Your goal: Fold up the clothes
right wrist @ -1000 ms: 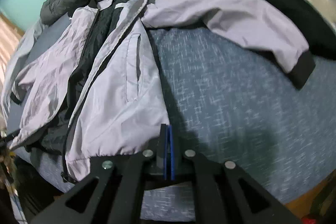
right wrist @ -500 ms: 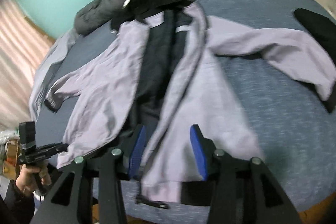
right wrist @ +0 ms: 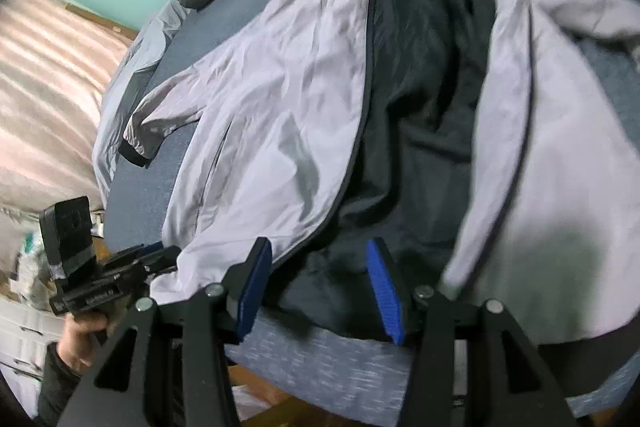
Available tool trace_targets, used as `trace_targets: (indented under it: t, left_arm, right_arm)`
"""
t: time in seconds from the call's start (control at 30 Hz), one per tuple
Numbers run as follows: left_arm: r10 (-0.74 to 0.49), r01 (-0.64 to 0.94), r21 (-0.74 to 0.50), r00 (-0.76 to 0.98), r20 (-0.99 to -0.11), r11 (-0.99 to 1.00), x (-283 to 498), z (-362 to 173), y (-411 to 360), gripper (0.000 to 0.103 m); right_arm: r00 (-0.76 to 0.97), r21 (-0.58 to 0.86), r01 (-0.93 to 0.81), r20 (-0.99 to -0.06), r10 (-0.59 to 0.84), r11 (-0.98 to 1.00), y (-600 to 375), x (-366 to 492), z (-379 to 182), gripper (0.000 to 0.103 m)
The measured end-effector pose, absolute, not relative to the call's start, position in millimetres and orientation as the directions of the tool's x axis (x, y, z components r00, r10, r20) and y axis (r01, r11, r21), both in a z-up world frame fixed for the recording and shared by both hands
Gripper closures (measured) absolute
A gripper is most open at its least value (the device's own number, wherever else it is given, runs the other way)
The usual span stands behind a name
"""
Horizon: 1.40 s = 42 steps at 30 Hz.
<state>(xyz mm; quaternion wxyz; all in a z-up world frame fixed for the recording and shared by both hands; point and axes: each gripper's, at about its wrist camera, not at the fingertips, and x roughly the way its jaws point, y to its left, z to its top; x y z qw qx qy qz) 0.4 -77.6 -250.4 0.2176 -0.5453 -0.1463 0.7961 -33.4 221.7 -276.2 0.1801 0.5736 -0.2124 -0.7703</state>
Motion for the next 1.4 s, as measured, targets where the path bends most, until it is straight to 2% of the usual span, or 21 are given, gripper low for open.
trace_targets:
  t: [0.47, 0.53, 0.57, 0.63, 0.7, 0.77, 1.0, 1.07, 1.4]
  left_arm:
    - [0.514, -0.196, -0.475, -0.311, -0.8, -0.858, 4, -252, -72, 0.072]
    - [0.511, -0.2, -0.47, -0.311, -0.801, -0.859, 5, -251, -71, 0.07]
    - [0.509, -0.201, -0.468, -0.312, -0.802, -0.861, 6, -250, -71, 0.069]
    - [0.505, -0.202, -0.463, -0.312, -0.805, -0.863, 6, -249, -70, 0.069]
    - [0.507, -0.203, -0.465, -0.312, -0.804, -0.862, 6, -248, -70, 0.067]
    - [0.511, -0.202, -0.47, -0.314, -0.8, -0.86, 7, -246, -70, 0.06]
    - [0.505, -0.18, -0.472, -0.334, -0.796, -0.863, 7, -243, -75, 0.054]
    - [0.505, -0.168, -0.477, -0.331, -0.797, -0.863, 6, -246, -75, 0.048]
    - [0.549, -0.2, -0.511, -0.279, -0.788, -0.836, 7, -256, -55, 0.048]
  right_arm:
    - [-0.241, 0.568, 0.007, -0.798, -0.553, -0.823, 190, -35, -307, 0.055]
    - [-0.243, 0.553, 0.024, -0.804, -0.542, -0.833, 188, -35, -306, 0.079]
    - [-0.249, 0.549, 0.03, -0.805, -0.538, -0.835, 189, -34, -306, 0.082]
    - [-0.264, 0.561, 0.045, -0.791, -0.552, -0.826, 191, -33, -303, 0.096]
    - [-0.29, 0.559, 0.068, -0.781, -0.552, -0.826, 196, -32, -295, 0.098]
    - [-0.313, 0.555, 0.086, -0.774, -0.551, -0.828, 203, -32, -286, 0.099]
    - [-0.424, 0.431, 0.107, -0.795, -0.433, -0.896, 230, -36, -250, 0.1]
    - [-0.439, 0.387, 0.101, -0.81, -0.39, -0.917, 240, -36, -247, 0.1]
    - [-0.444, 0.289, 0.089, -0.845, -0.298, -0.953, 264, -26, -256, 0.1]
